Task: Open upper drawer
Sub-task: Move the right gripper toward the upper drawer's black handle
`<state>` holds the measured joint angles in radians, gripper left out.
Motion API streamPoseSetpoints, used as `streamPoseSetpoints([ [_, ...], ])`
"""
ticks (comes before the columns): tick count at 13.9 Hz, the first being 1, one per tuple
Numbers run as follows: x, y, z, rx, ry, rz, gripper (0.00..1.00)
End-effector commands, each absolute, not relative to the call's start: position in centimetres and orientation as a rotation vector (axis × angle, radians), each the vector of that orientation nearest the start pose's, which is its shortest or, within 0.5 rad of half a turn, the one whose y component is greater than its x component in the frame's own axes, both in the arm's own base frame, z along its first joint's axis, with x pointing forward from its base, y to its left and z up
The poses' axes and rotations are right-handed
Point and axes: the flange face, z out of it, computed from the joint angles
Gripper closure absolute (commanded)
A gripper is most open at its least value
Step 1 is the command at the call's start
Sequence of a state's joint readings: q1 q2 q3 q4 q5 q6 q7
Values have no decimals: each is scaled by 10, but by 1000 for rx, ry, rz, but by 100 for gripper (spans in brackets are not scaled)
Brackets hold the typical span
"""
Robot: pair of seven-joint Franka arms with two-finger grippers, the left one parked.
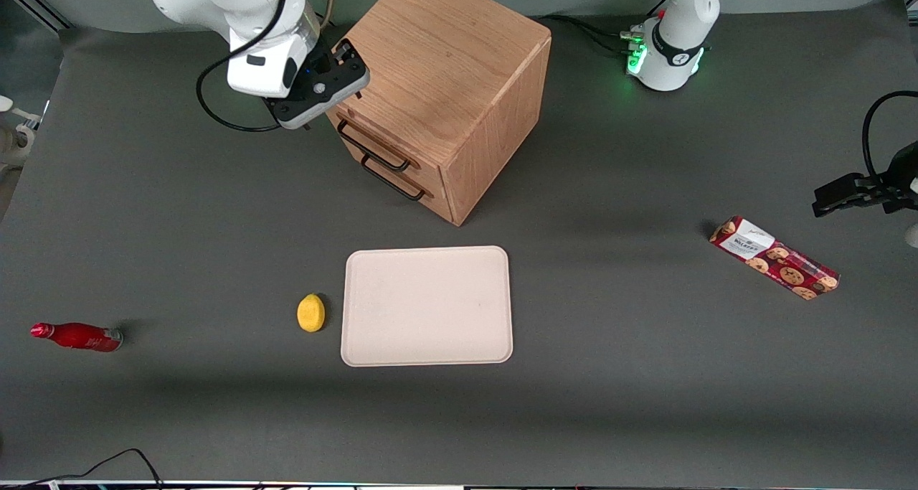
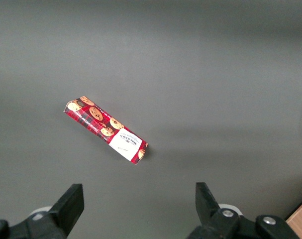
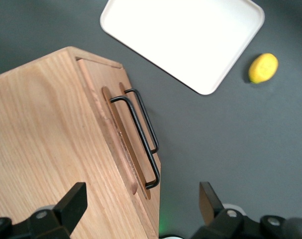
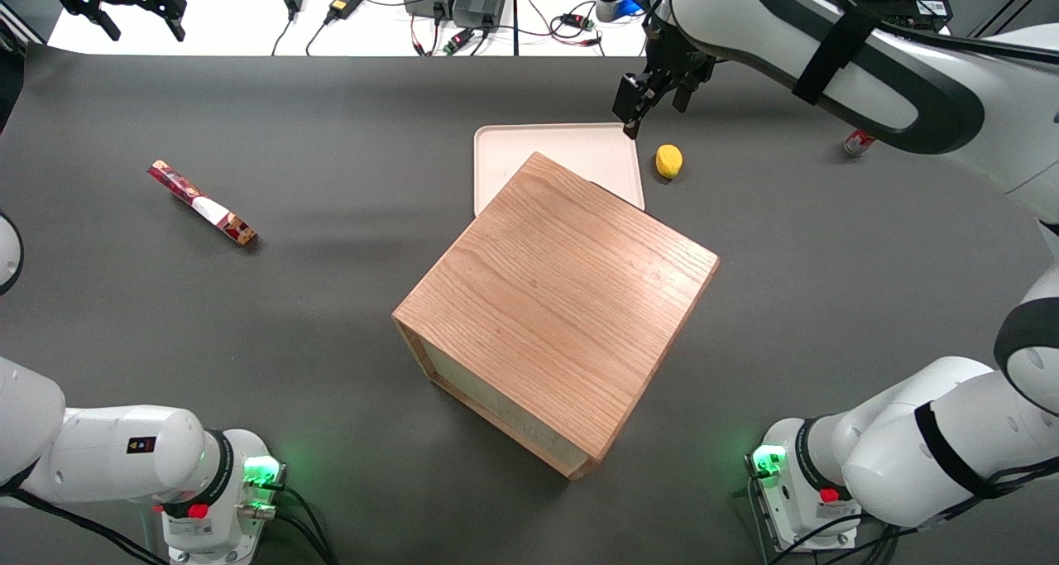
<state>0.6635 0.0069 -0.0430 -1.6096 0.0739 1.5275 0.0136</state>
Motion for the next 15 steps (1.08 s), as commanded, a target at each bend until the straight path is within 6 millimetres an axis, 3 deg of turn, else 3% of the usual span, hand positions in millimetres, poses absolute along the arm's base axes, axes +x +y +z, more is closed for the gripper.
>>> streamPoseSetpoints([
  [1,455,326,585,-2869,-1052,226,0],
  [5,473,312,550,-2687,-1057,327,0],
  [9,482,309,538,-2681,-1066,346,0],
  [12,488,303,505,-2698,-1026,348,0],
  [15,491,303,486,-2704,-1026,303,0],
])
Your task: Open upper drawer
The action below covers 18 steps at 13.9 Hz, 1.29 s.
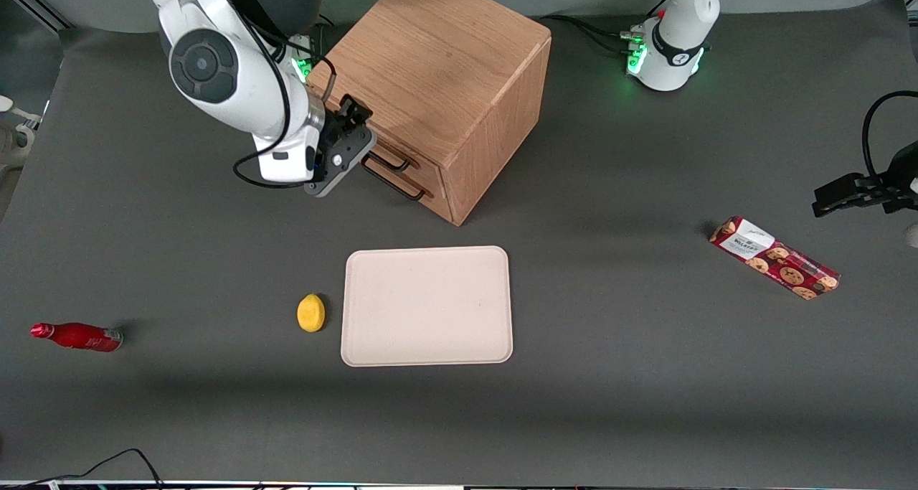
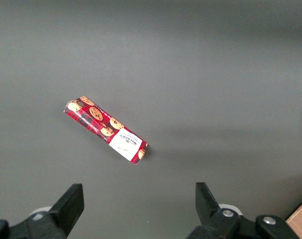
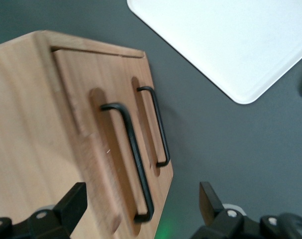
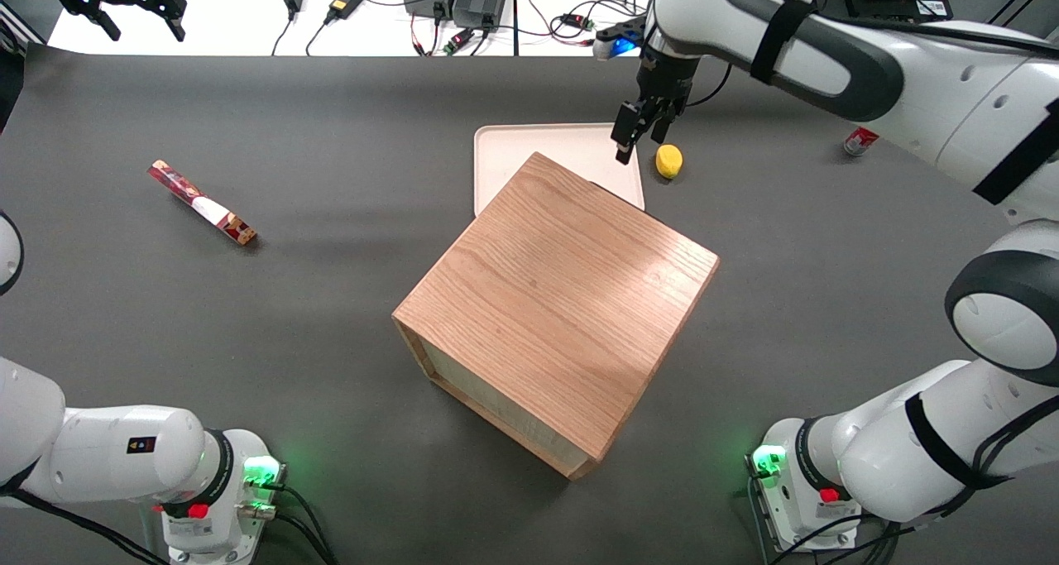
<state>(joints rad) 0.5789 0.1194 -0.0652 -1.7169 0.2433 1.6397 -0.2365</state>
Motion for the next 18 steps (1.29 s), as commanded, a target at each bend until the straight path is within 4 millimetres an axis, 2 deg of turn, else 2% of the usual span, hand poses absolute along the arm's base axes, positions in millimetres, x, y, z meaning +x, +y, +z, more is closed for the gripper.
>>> streamPoseSetpoints([
  [1,491,303,477,-2690,-1054,293,0],
  [6,483,298,441,-2693,-1058,299,0],
  [13,474,295,419,-2658,-1021,354,0],
  [18,472,290,401,-2647,-1060,324,0],
])
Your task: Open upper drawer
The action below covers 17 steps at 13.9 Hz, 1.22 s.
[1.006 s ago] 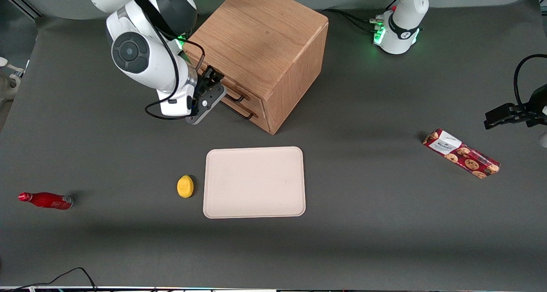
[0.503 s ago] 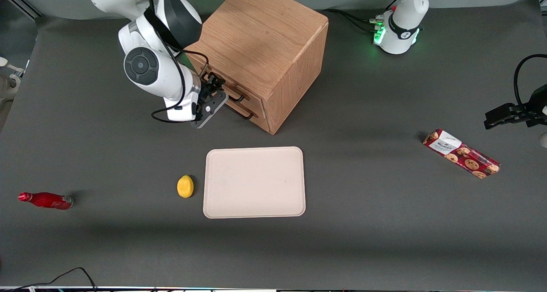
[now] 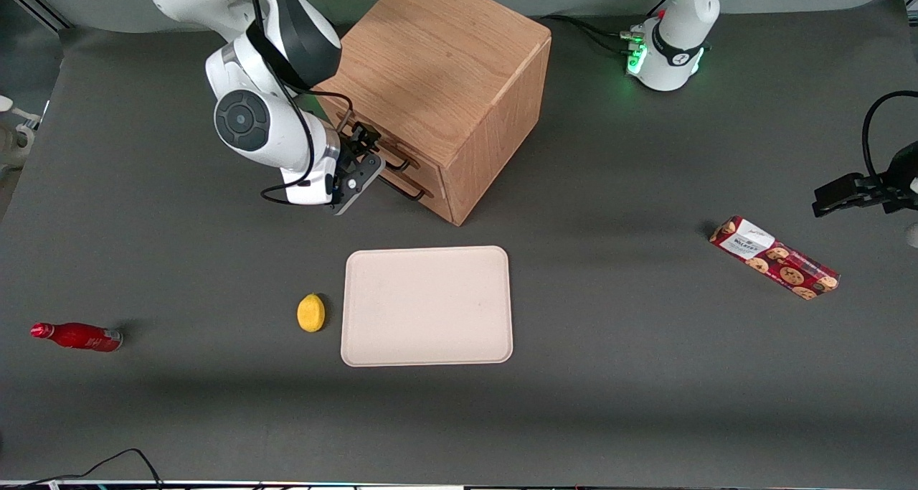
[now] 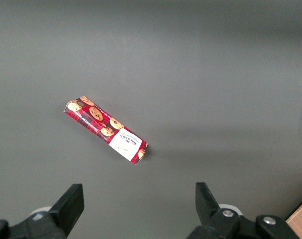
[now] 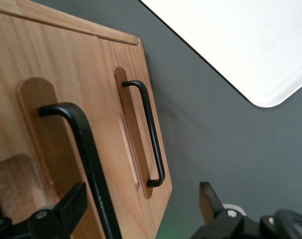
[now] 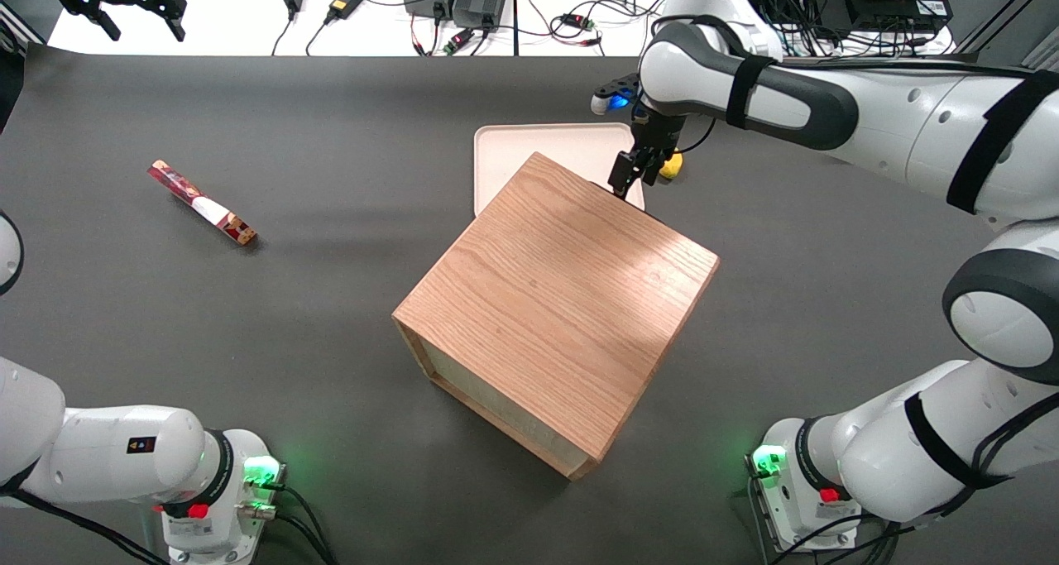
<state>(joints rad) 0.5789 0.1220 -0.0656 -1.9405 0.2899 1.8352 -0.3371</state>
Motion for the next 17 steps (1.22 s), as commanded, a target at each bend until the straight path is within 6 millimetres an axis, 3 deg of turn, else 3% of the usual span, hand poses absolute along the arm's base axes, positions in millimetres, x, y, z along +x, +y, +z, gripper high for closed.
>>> streamPoseSetpoints([
  [1,471,289,399,-2650,-1058,313,0],
  [6,475,289,390,-2646,-1082,272,0],
  [17,506,245,387,-2610,-1131,223,0],
])
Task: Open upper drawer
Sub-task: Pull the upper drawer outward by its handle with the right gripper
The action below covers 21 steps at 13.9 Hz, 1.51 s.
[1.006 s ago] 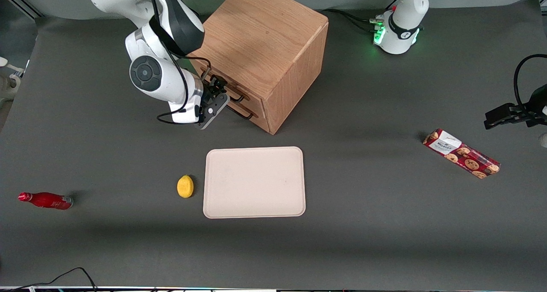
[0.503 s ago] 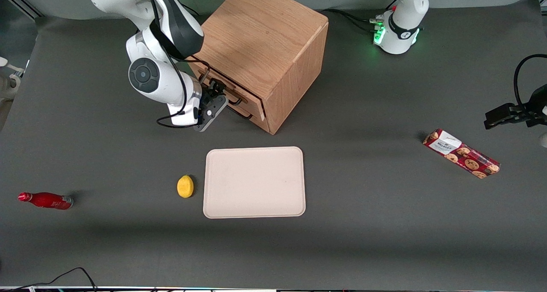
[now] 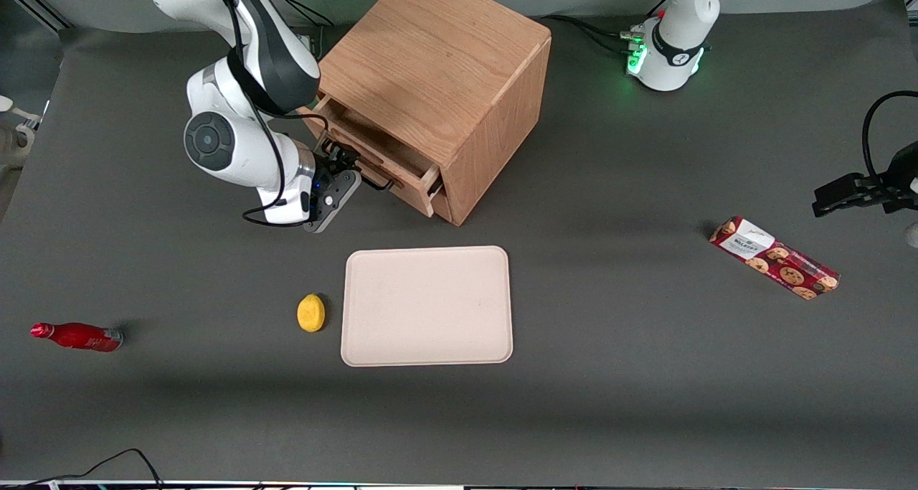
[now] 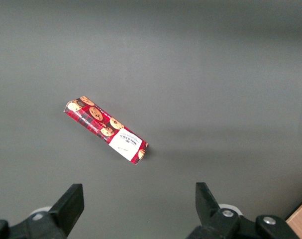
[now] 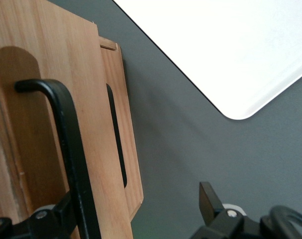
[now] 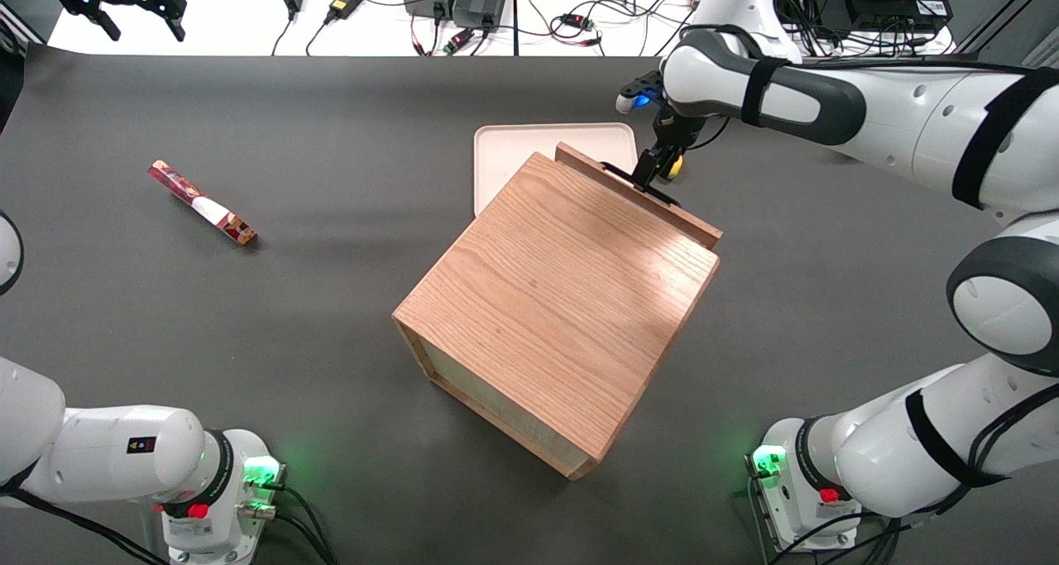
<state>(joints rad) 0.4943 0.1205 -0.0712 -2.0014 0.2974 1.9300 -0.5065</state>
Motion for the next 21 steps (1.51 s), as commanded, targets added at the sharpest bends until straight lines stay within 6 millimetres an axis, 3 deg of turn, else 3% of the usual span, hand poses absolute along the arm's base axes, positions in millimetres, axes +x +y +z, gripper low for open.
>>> streamPoseSetpoints([
  [1,512,240,388,-2617,-1118,217,0],
  [9,538,228,386,-2607,-1149,181,0],
  [21,582,192,383,-2574,-1241,108,0],
])
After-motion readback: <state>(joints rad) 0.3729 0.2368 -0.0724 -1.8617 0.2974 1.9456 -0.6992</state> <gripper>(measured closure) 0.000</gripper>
